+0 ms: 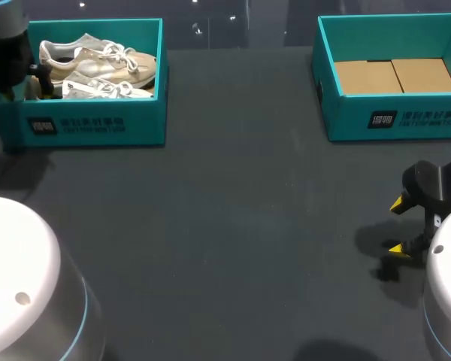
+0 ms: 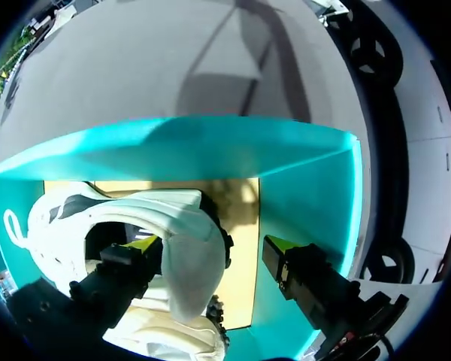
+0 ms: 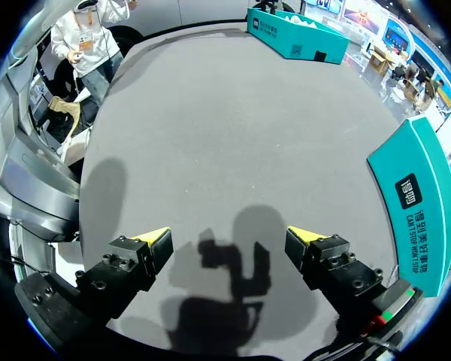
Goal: Take the shoe out of the shoebox, open the shoe tongue, remove and reinsert the insole, then place the shoe into the shoebox
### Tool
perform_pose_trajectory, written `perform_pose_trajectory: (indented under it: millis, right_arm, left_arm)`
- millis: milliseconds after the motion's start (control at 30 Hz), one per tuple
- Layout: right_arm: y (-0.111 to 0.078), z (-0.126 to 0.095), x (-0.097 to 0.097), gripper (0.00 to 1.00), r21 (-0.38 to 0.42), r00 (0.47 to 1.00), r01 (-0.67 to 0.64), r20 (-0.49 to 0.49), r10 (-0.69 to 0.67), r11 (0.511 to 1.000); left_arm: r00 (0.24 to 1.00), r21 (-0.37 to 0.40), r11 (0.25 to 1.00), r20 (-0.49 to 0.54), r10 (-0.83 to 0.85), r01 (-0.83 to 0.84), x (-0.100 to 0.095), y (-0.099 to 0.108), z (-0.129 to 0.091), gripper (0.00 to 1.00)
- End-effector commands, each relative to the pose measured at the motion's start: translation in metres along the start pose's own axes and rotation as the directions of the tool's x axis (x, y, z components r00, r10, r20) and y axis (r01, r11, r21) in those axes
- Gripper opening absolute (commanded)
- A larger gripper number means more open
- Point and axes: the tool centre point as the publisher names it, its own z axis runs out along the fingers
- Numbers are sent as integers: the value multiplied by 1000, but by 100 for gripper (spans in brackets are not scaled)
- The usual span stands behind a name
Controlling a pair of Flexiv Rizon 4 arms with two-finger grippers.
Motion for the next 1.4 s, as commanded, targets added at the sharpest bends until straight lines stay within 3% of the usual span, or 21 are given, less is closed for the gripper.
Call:
perform_pose_trajectory:
  millis: [33,500,1033,1333,1400]
  right_arm:
    - [0,-1,2,100,1,1000,0,4,0,1000]
    - [0,-1,2,100,1,1000,0,4,0,1000]
    - [0,-1,2,100,1,1000,0,4,0,1000]
    - [0,-1,2,100,1,1000,0,4,0,1000]
    - [0,-1,2,100,1,1000,0,4,0,1000]
  left_arm:
    - [1000,-1,1000,-1,-4,4,-1,3,7,85]
    - [1000,-42,999,-1,-22,22,-1,2,16,79]
    - [1000,-58,998,-8,-28,27,-4,-1,21,64]
    - [999,-66,997,-20,-33,31,-3,-1,21,13]
    - [999,-67,997,-22,-33,31,-2,-1,21,8]
